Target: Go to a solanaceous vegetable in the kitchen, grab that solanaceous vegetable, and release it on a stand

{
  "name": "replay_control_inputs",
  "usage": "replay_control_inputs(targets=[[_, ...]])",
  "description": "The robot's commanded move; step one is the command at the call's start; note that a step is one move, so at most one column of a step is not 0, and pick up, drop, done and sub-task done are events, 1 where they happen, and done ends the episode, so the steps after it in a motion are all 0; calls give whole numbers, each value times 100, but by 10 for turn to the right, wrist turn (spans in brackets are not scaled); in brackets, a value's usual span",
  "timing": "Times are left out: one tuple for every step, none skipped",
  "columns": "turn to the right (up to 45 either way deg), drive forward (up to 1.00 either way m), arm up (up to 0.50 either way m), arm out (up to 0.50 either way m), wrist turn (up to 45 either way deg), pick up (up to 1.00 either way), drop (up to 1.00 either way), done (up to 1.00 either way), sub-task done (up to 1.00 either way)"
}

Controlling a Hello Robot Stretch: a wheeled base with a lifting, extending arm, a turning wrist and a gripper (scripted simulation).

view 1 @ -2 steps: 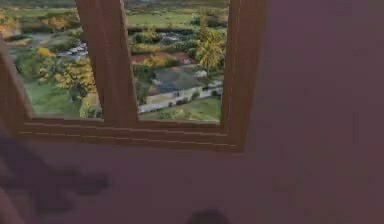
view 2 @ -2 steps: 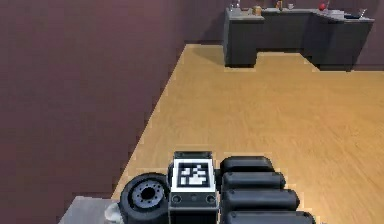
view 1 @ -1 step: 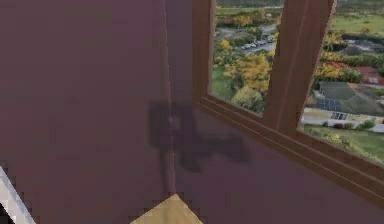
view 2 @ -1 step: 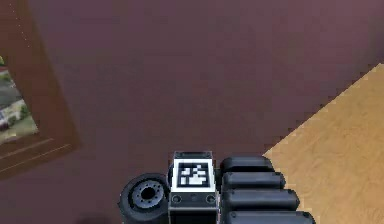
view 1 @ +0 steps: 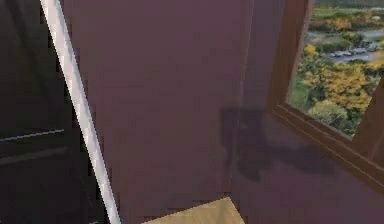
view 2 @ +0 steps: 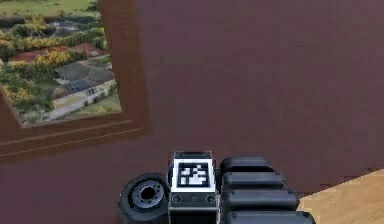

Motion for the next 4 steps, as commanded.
replay_control_inputs(targets=[[450, 0, 0, 0, 0, 0, 0, 0, 0], [420, 0, 0, 0, 0, 0, 0, 0, 0], [-450, 0, 0, 0, 0, 0, 0, 0, 0], [-210, 0, 0, 0, 0, 0, 0, 0, 0]])
